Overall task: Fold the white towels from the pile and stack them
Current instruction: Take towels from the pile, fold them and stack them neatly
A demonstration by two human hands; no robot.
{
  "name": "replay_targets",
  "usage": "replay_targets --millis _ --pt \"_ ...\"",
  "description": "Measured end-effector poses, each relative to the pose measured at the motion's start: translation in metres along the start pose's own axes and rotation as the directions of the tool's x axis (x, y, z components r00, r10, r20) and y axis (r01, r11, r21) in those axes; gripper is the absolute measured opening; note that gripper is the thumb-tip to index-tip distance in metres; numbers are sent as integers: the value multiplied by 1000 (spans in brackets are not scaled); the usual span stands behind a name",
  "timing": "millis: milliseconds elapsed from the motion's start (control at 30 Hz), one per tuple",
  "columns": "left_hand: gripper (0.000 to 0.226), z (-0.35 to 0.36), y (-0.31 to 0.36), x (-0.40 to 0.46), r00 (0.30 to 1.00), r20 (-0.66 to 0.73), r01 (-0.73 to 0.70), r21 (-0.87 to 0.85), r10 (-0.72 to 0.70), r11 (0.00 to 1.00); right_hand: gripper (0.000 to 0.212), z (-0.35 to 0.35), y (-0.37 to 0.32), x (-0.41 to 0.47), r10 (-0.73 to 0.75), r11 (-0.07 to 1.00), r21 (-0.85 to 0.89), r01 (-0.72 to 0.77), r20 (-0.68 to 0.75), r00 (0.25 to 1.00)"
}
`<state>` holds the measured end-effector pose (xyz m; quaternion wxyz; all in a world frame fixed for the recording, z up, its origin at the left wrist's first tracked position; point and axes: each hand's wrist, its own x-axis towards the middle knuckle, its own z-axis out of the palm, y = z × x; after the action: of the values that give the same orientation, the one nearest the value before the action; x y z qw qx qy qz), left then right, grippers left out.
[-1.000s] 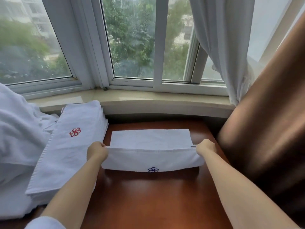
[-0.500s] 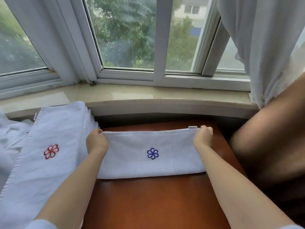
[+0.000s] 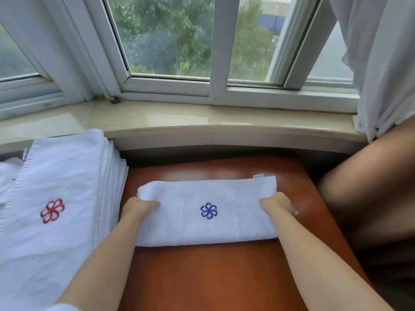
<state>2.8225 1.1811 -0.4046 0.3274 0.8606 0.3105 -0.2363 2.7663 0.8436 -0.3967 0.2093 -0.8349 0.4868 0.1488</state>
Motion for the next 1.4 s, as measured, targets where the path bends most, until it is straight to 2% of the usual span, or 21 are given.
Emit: replay_targets --millis 67,200,333,467,533,667,900,1067,1200,1333,1400 --pt "56 -7 5 -14 997 27 -68 -23 68 997 24 -8 -2 -11 -59 998 -19 58 -42 997" --pt "41 -31 16 -54 958 18 -285 -101 288 953 29 -28 -7 -51 -155 984 72 163 -107 982" --pt "39 -68 16 -104 877 -100 -481 -134 471 866 31 -63 -10 -95 -286 933 182 311 -152 946" --pt "62 -112 2 -157 852 -227 -514 -180 472 839 29 -97 -11 -144 -388 872 224 436 -230 893" --pt "65 -132 -10 -174 849 -260 -512 -195 459 837 29 -105 -13 -168 -454 835 216 506 -251 855" --pt "40 -162 -38 -197 844 -345 -504 -253 410 826 30 -106 -26 -216 -587 745 183 641 -277 761" --pt "45 -204 -103 -198 873 -396 -446 -406 286 798 24 -76 -61 -293 -795 554 37 832 -272 542" --pt "41 -222 -143 -188 935 -275 -350 -626 223 697 16 -55 -86 -334 -874 391 -181 902 -381 302" --pt "39 -235 -160 -173 948 -264 -317 -706 180 633 16 -44 -117 -358 -904 275 -341 899 -410 121" --pt "40 -259 -160 -165 942 -200 -319 -790 271 523 16 -42 -156 -381 -890 176 -413 894 -455 -36" --pt "27 -273 -160 -164 930 -113 -285 -823 350 491 16 -42 -177 -390 -880 142 -437 888 -467 -89"
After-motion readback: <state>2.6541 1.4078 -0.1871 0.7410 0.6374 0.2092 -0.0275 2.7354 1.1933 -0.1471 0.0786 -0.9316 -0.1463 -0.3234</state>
